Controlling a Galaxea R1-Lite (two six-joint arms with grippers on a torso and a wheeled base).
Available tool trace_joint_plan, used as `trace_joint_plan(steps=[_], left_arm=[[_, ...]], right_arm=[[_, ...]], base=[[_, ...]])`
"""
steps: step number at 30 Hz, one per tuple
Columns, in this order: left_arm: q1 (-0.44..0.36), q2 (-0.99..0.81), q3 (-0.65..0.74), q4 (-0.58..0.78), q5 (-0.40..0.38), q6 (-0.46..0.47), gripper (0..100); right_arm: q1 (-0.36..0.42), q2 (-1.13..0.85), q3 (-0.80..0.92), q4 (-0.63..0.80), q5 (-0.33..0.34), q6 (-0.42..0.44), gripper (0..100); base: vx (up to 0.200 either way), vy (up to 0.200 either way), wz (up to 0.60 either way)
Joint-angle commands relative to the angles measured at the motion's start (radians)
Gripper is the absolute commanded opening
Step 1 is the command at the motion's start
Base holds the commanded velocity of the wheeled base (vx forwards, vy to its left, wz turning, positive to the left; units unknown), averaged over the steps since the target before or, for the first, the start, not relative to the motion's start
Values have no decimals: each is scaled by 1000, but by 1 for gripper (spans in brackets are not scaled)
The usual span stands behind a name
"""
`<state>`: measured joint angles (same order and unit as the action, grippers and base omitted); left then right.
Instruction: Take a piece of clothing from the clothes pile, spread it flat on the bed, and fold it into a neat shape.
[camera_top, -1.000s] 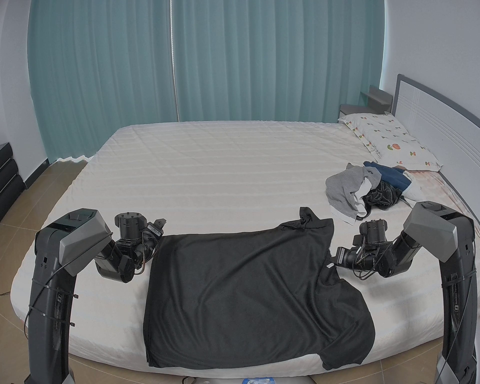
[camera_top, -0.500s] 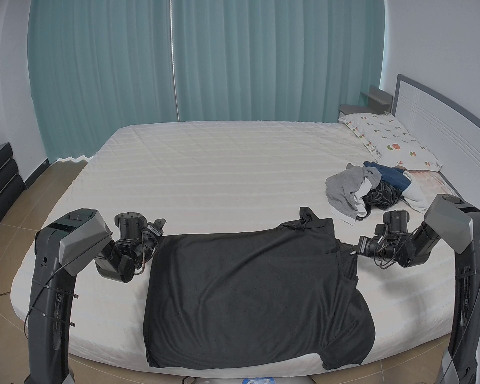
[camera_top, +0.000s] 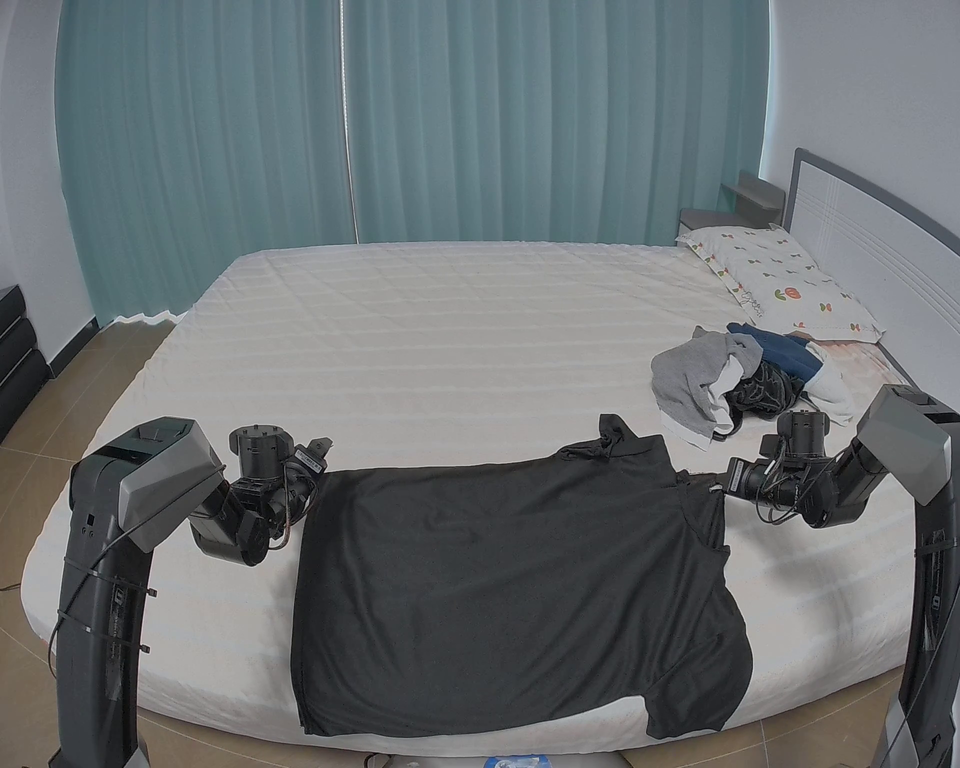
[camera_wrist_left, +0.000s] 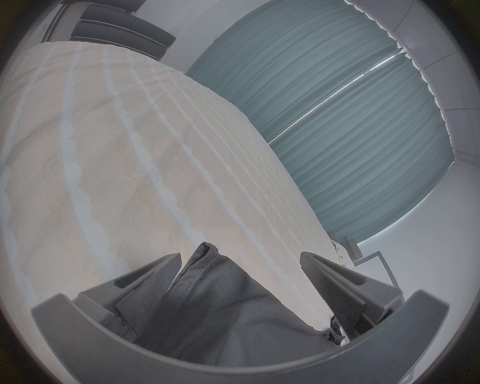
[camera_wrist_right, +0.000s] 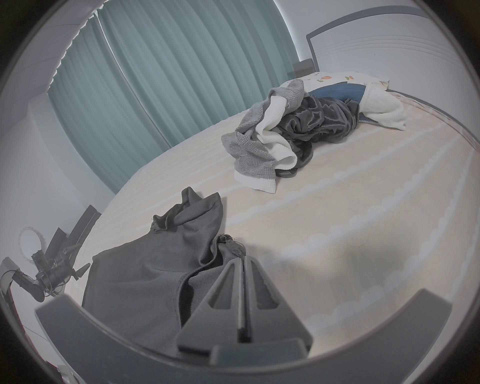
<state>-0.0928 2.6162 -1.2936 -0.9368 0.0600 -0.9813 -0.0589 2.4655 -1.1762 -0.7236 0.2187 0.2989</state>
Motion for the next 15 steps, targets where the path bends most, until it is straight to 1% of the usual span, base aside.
trace_joint_plan(steps=[1,6,10,11,15], left_arm=[[1,-2,2,0,0,1,100],[-2,-5,7,7,-11,9,100],[-2,2,-4,9,-25,50,100],[-2,2,-6,9,-28,56,100],[-4,4,-19,12,-28,59,100]], right_arm=[[-4,-10,10,3,1,-1,0],[-1,23,18,4,-6,-26,0],[8,43,16,0,-24,-26,0],[10,43,16,0,-24,-26,100],[14,38,20,-2,-21,-15,100]], base=[[0,0,0],[0,0,0],[0,0,0],[0,0,0],[0,0,0]])
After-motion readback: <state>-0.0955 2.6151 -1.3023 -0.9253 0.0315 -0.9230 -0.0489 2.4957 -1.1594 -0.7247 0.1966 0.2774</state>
